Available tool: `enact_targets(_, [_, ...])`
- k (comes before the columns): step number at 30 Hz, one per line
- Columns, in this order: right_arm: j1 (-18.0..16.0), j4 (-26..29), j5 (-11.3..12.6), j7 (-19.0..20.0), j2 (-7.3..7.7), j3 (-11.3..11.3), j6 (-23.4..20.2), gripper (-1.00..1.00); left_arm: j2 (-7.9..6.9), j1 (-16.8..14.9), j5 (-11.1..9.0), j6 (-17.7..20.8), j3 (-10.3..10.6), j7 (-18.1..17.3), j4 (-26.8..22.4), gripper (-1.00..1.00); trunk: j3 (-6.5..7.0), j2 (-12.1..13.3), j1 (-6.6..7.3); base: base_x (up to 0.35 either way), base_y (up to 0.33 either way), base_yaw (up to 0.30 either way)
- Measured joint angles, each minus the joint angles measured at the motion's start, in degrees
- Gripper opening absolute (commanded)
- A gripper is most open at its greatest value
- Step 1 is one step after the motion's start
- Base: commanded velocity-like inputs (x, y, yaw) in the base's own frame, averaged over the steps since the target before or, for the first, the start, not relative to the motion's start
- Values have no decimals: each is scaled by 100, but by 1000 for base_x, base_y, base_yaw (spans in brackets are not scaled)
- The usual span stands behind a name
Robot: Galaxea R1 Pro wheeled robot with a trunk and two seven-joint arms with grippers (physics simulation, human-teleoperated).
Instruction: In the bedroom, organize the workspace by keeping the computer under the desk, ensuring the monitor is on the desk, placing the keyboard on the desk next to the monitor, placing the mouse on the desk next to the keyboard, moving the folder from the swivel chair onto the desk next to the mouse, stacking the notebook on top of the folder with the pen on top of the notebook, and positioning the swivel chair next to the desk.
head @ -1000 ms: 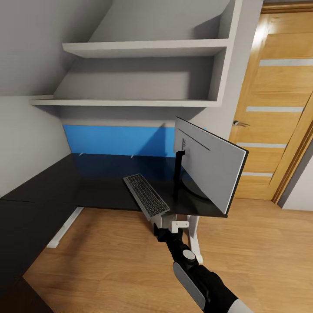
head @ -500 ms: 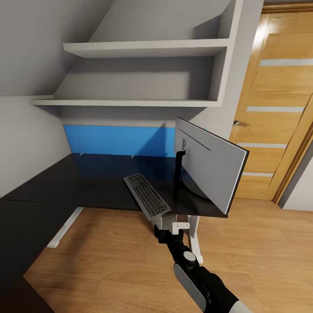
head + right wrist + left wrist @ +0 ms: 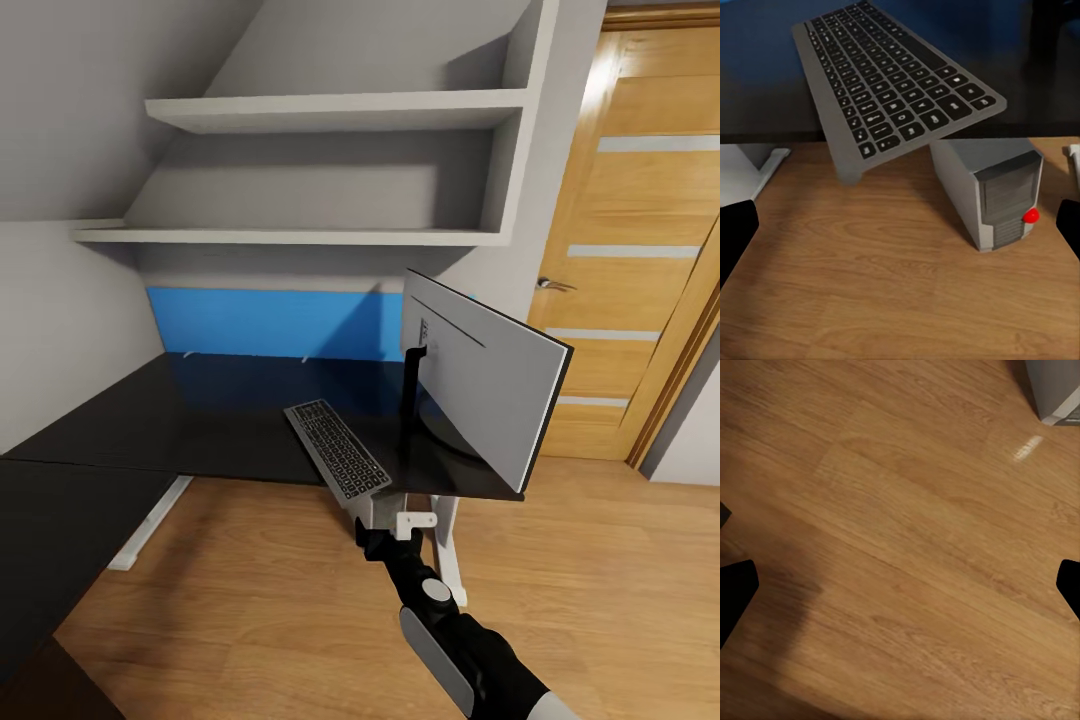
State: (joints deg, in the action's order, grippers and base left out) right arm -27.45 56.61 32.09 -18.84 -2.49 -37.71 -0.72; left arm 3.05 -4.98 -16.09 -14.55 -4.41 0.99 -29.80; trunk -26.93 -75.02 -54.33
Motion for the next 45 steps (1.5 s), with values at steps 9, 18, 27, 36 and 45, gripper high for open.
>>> enact_targets(9, [0,-70,0,6,-2,0,1,100,0,0,0,0,0,0,0,100,0,0,0,0,0,0])
enact_targets(18, [0,-108,-1,9,-1,6,7,100,0,0,0,0,0,0,0,100,0,0,0,0,0,0])
enact_targets(27, [0,-160,-8,12,0,11,9,100,-1,0,0,0,0,0,0,100,0,0,0,0,0,0])
enact_targets(36, [0,-189,-10,13,0,14,9,100,-6,0,0,0,0,0,0,100,0,0,0,0,0,0])
enact_targets(45, [0,-194,-18,13,0,16,9,100,-8,0,3,0,0,0,0,100,0,0,0,0,0,0])
